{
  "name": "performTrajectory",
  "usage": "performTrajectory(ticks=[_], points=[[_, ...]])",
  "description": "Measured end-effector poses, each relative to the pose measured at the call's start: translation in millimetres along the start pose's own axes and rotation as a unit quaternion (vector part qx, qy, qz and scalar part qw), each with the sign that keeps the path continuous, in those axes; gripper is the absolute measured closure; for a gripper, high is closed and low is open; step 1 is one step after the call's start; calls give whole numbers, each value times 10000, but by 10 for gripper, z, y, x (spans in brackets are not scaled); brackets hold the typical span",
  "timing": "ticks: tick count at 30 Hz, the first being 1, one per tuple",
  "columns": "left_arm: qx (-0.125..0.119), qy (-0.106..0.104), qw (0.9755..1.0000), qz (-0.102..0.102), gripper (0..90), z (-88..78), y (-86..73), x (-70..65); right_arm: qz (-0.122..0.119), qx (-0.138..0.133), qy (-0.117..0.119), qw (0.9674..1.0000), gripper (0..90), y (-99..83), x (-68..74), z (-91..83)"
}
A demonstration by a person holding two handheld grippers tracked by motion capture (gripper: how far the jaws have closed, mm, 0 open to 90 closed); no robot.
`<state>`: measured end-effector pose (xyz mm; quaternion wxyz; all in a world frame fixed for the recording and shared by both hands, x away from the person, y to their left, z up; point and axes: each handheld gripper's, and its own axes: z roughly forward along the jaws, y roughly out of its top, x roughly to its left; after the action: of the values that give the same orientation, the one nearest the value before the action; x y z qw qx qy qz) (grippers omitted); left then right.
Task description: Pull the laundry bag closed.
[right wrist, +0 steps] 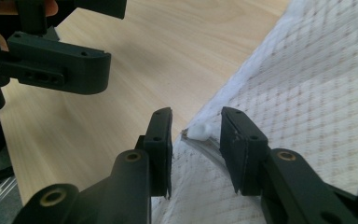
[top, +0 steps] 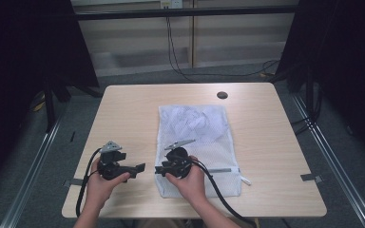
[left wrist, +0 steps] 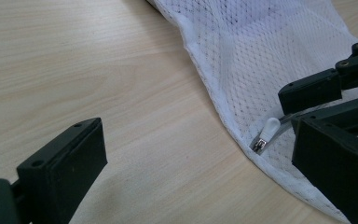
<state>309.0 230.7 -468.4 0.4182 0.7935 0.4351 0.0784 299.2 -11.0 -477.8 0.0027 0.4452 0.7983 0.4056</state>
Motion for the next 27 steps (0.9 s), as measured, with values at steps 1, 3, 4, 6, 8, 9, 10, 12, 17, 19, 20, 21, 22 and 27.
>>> performTrajectory(ticks=[1, 3, 4, 6, 8, 9, 10, 12, 17, 19, 20, 21, 22, 27], points=[[4, 13, 10000, 7, 26, 2, -1, -1, -24, 26, 25, 10000, 650, -2, 1, 11], [12, 14, 10000, 21, 26, 6, -2, -4, -59, 45, 9, 10000, 654, -4, 1, 23], [16, 24, 10000, 34, 27, 9, -1, -4, -43, 71, 1, 10000, 658, -5, 3, 31], [23, 18, 10000, 25, 28, 23, -3, -3, -22, 100, -28, 9999, 670, -6, 1, 59], [47, 27, 10000, 35, 28, 30, -5, -3, -14, 107, -39, 9999, 673, -5, -4, 73], [56, 24, 10000, 31, 28, 33, -6, -4, -15, 142, -40, 9999, 692, -6, -7, 91], [62, 30, 10000, 34, 28, 34, -6, -3, -15, 142, -40, 9999, 692, -6, -7, 91], [58, 26, 10000, 31, 30, 34, -5, -1, -16, 149, 2, 9999, 719, -3, 0, 115], [26, 44, 10000, 32, 33, 16, -2, 9, 22, 205, 38, 9998, 787, 1, 3, 138], [13, 57, 10000, 21, 33, 11, -2, 14, 0, 212, 57, 9998, 796, -1, 11, 145], [15, 61, 10000, 20, 33, 10, -2, 16, 21, 232, 47, 9997, 803, -1, 15, 149], [17, 56, 10000, 13, 34, 8, -2, 17, 83, 276, 56, 9996, 808, 0, 14, 155], [17, 57, 10000, 11, 34, 7, -2, 18, 83, 276, 56, 9996, 808, 0, 14, 155], [18, 46, 10000, 11, 35, 1, -4, 21, 152, 277, 141, 9994, 831, 4, 7, 190]])
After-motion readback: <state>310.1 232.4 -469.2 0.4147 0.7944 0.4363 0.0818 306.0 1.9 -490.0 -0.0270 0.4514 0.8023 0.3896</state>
